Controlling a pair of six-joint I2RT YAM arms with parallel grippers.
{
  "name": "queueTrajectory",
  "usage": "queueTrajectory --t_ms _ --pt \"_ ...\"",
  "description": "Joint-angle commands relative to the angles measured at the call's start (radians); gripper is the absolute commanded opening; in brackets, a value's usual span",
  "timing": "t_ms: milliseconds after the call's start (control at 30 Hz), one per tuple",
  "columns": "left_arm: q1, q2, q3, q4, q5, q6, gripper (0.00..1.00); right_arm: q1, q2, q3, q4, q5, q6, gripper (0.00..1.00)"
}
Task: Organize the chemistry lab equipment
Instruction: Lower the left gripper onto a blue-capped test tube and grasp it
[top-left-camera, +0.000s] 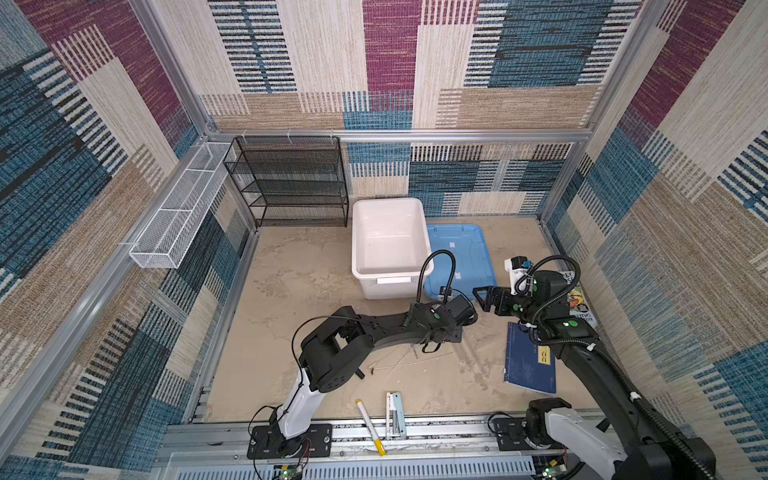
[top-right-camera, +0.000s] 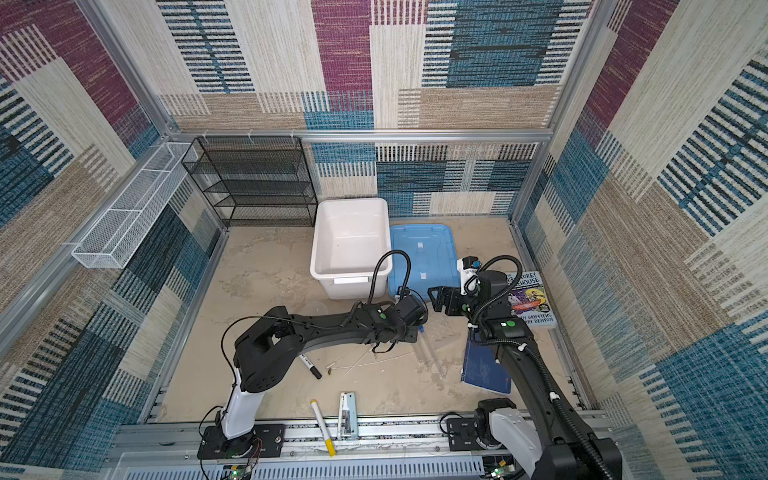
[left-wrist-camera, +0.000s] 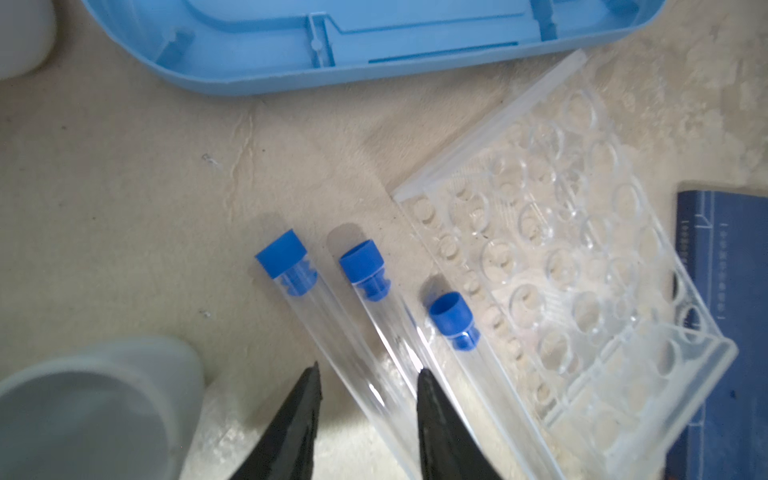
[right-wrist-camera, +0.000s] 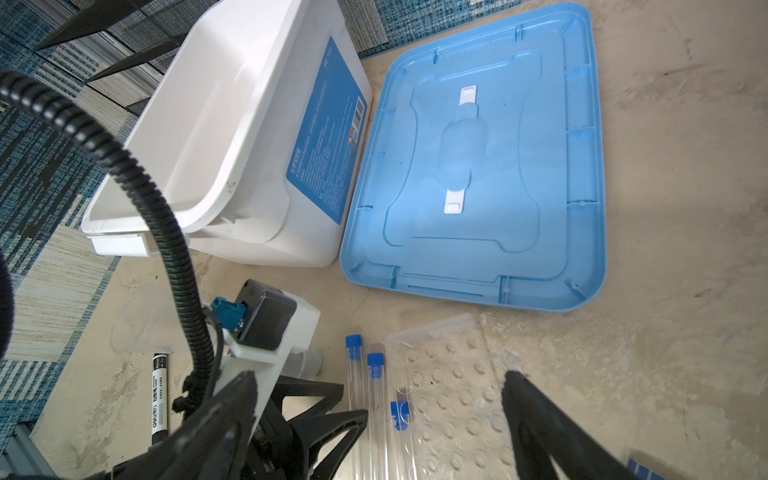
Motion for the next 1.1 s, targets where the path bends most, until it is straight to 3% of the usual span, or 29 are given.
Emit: queueTrajectory --t_ms 0,200,833,1067 --pt "-0.003 0.015 0.02 -0.049 -0.022 0.03 0.36 0.0 -0.007 0.0 0.008 0.017 0.005 0.94" --pt "-0.003 0.01 0.01 -0.07 -0.043 0.014 0.31 0.001 -0.014 0.002 0.002 0.03 0.005 0.94" --pt "-0.005 0.073 0.082 -0.135 -0.017 0.042 0.3 0.001 -0.02 0.003 -0.004 0.05 0.003 0.94" --pt "-0.013 0.064 0.093 -0.176 -0.055 0.072 0.27 0.0 -0.017 0.004 -0.006 0.056 0.004 0.94"
